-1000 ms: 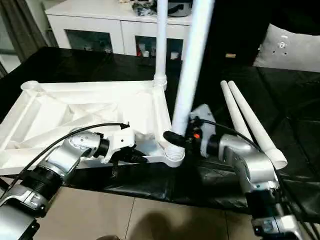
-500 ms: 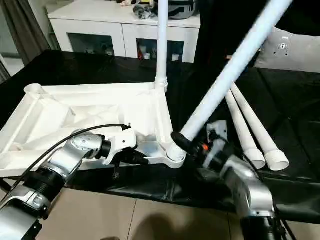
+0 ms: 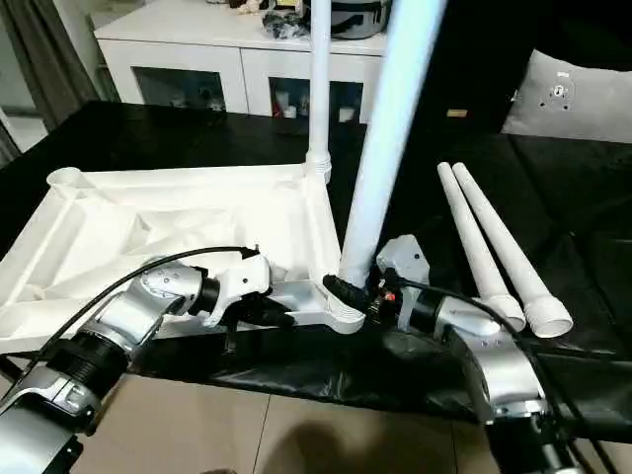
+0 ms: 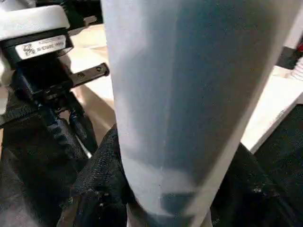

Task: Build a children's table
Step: Insert table leg to table base, then rotate leg to tighten

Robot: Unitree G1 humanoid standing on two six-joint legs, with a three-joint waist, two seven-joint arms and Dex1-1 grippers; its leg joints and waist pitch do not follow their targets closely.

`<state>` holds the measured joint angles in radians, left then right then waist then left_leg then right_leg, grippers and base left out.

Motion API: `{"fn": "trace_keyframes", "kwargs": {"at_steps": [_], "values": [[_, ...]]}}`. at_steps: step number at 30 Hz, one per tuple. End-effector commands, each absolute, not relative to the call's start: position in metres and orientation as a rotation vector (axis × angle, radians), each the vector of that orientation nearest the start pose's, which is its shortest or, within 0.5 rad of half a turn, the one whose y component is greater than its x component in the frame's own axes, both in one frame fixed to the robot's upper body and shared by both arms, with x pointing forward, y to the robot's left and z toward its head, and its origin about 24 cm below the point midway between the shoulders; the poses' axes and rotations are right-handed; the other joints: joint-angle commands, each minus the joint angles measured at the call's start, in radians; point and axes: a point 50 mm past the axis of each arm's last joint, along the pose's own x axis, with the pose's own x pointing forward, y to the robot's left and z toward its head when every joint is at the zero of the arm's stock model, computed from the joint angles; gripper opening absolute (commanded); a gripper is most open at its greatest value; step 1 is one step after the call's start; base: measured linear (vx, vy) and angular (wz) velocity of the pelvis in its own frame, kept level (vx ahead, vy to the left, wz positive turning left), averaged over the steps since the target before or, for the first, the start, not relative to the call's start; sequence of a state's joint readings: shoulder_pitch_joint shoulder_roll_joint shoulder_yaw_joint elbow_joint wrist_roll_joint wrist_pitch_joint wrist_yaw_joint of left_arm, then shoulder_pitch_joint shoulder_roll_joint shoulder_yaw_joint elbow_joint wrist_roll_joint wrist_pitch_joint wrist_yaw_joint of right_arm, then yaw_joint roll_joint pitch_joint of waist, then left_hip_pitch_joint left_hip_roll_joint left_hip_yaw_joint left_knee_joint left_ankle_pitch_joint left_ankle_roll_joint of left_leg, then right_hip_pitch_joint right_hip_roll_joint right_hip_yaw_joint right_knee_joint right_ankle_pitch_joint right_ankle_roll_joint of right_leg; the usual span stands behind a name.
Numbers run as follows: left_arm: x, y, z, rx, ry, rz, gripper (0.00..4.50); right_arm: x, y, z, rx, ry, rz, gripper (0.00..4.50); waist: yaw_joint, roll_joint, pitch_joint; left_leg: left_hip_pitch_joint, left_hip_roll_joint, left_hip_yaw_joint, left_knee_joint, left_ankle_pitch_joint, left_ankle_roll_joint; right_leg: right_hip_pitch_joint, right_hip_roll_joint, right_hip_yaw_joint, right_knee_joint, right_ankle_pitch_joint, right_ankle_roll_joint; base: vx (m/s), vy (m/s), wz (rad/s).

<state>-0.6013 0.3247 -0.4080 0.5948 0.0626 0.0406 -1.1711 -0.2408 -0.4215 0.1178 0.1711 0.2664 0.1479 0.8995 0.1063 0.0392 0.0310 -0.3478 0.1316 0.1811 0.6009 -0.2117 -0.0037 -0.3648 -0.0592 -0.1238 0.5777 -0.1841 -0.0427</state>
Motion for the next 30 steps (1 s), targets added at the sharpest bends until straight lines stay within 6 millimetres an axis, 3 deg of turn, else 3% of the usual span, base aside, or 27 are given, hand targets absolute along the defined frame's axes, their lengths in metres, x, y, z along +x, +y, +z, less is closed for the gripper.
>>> {"fn": "trace_keyframes", "kwargs": {"at_steps": [1,12,16,20,22,23,24,25,26,27,28,29,30], "values": [[0.311,0.108,0.042,0.563,0.472,-1.455,0.00,0.262,-0.167,0.020,-0.117,0.421,1.028,1.87,-0.002,0.000,-0.040,0.005,0.123,-0.062,-0.087,-0.276,0.028,0.034,-0.141,0.084,-0.091,-0.375,-0.108,0.000,0.000,0.00],[0.316,0.115,0.048,0.594,0.498,-1.484,0.00,0.259,-0.158,0.019,-0.059,0.457,1.107,1.87,0.000,0.002,-0.038,0.009,0.125,-0.061,-0.089,-0.290,0.021,0.032,-0.143,0.085,-0.095,-0.394,-0.117,0.000,0.000,0.00],[0.316,0.117,0.046,0.534,0.510,-1.450,0.00,0.260,-0.158,0.019,-0.049,0.461,1.057,1.87,-0.003,0.003,-0.034,0.012,0.126,-0.063,-0.092,-0.316,0.007,0.029,-0.145,0.087,-0.097,-0.424,-0.115,0.000,0.000,0.00],[0.317,0.114,0.043,0.405,0.524,-1.298,0.00,0.271,-0.158,0.015,-0.091,0.479,0.826,1.87,-0.015,0.007,-0.024,0.016,0.126,-0.068,-0.098,-0.366,-0.020,0.023,-0.143,0.086,-0.103,-0.493,-0.107,0.000,0.000,0.00],[0.318,0.108,0.041,0.326,0.530,-1.199,0.00,0.279,-0.152,0.017,-0.080,0.467,0.729,1.87,-0.034,0.006,-0.013,0.020,0.115,-0.076,-0.095,-0.439,-0.037,0.018,-0.144,0.072,-0.118,-0.628,-0.070,0.000,0.000,0.00],[0.318,0.100,0.040,0.296,0.528,-1.140,0.00,0.285,-0.147,0.018,-0.067,0.468,0.667,1.87,-0.044,-0.001,-0.009,0.033,0.109,-0.076,-0.090,-0.482,-0.041,0.008,-0.141,0.062,-0.133,-0.715,-0.028,0.000,0.000,0.00],[0.319,0.095,0.040,0.284,0.527,-1.109,0.00,0.289,-0.145,0.019,-0.059,0.472,0.626,1.87,-0.051,0.003,-0.005,0.046,0.104,-0.077,-0.082,-0.508,-0.045,-0.001,-0.140,0.053,-0.145,-0.752,-0.015,0.000,0.000,0.00],[0.319,0.085,0.040,0.262,0.516,-1.058,0.00,0.297,-0.142,0.019,-0.047,0.478,0.544,1.87,-0.067,0.004,-0.005,0.054,0.096,-0.078,-0.073,-0.531,-0.045,-0.003,-0.134,0.033,-0.161,-0.779,0.012,0.000,0.000,0.00],[0.320,0.080,0.041,0.250,0.511,-1.039,0.00,0.301,-0.141,0.019,-0.045,0.478,0.511,1.87,-0.074,0.010,-0.004,0.056,0.098,-0.081,-0.073,-0.548,-0.047,-0.002,-0.131,0.024,-0.163,-0.776,0.021,0.000,0.000,0.00],[0.319,0.072,0.042,0.240,0.499,-1.030,0.00,0.305,-0.140,0.019,-0.026,0.485,0.480,1.87,-0.093,0.008,-0.005,0.061,0.107,-0.088,-0.078,-0.602,-0.047,0.007,-0.123,-0.003,-0.169,-0.725,0.035,0.000,0.000,0.00],[0.317,0.063,0.043,0.234,0.484,-1.031,0.00,0.308,-0.138,0.018,-0.009,0.494,0.452,1.87,-0.106,0.028,-0.001,0.032,0.138,-0.108,-0.117,-0.694,-0.061,0.041,-0.117,-0.001,-0.128,-0.611,0.034,0.000,0.000,0.00],[0.316,0.058,0.044,0.239,0.474,-1.035,0.00,0.309,-0.137,0.017,-0.017,0.501,0.446,1.87,-0.101,0.029,-0.002,-0.001,0.180,-0.120,-0.184,-0.804,-0.083,0.069,-0.099,0.041,-0.018,-0.390,-0.003,0.000,0.000,0.00],[0.315,0.056,0.044,0.246,0.468,-1.036,0.00,0.310,-0.136,0.017,-0.024,0.504,0.445,1.87,-0.096,0.028,0.003,-0.007,0.179,-0.113,-0.208,-0.852,-0.102,0.065,-0.090,0.048,0.018,-0.321,-0.022,0.000,0.000,0.00]]}}
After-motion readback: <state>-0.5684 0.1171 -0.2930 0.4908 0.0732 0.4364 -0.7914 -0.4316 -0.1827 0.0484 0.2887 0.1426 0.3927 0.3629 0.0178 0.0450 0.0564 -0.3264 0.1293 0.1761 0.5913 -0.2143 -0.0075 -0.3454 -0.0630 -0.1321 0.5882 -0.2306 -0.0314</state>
